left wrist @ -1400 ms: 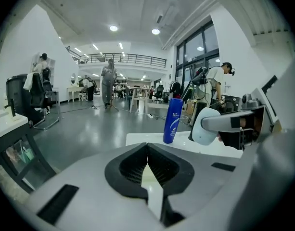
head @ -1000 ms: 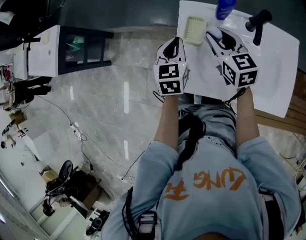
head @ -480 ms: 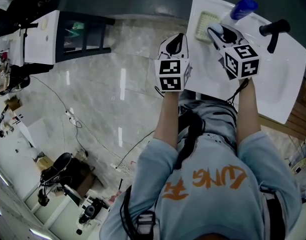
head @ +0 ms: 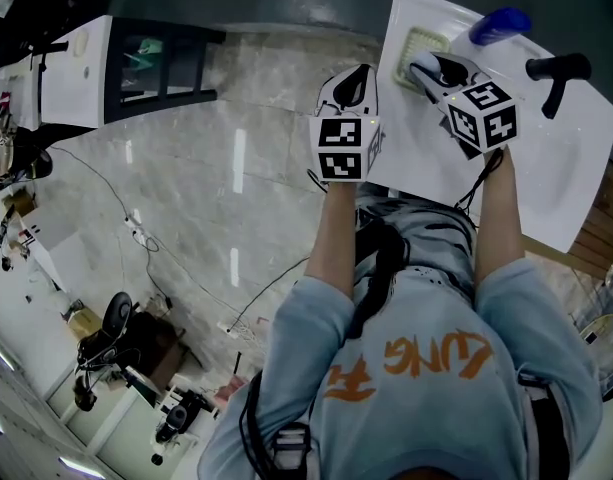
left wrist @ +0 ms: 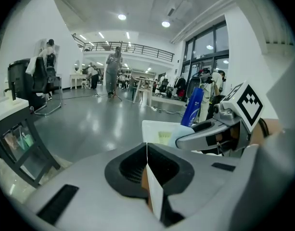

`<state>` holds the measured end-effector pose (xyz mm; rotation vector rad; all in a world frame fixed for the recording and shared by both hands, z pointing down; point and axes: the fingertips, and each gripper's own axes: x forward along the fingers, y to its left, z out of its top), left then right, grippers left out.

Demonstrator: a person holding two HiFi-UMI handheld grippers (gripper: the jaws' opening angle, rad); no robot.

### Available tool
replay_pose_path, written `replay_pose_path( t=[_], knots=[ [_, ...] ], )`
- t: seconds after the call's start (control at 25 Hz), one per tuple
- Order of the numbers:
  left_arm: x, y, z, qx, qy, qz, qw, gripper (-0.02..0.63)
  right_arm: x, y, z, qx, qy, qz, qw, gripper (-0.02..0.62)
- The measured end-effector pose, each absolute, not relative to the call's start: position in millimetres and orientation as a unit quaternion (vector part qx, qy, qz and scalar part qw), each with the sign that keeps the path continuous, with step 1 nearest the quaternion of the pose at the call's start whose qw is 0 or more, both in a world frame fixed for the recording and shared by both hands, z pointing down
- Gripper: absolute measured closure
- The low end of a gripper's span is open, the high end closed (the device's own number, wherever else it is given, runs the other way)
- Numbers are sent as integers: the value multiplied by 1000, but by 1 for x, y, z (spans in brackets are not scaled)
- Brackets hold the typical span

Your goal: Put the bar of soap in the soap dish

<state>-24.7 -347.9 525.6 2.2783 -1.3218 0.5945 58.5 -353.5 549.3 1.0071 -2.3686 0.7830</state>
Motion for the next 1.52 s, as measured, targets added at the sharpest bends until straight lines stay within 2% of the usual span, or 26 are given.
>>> replay_pose_path(
  t=[0.2,0.64,0.96,1.0,1.12,1.2,1.52],
  knots=[
    [-25,-351,527,824,-475,215,219,581,59,-359,555,364,-854,299,220,445],
    [-22,-360,522,829,-473,209,214,581,77,-377,562,432,-824,267,251,359],
    [-21,-350,509,832,-478,191,208,581,93,-380,525,498,-817,216,195,362],
    [-19,-349,506,833,-478,187,207,581,94,-379,518,505,-817,208,186,374],
    [-15,-348,494,836,-481,172,199,581,103,-375,492,531,-814,174,155,485],
    [-10,-346,483,839,-483,161,189,581,111,-368,474,542,-814,154,137,522],
    [10,-349,415,856,-491,112,117,581,135,-351,390,559,-822,102,27,565]
  ],
)
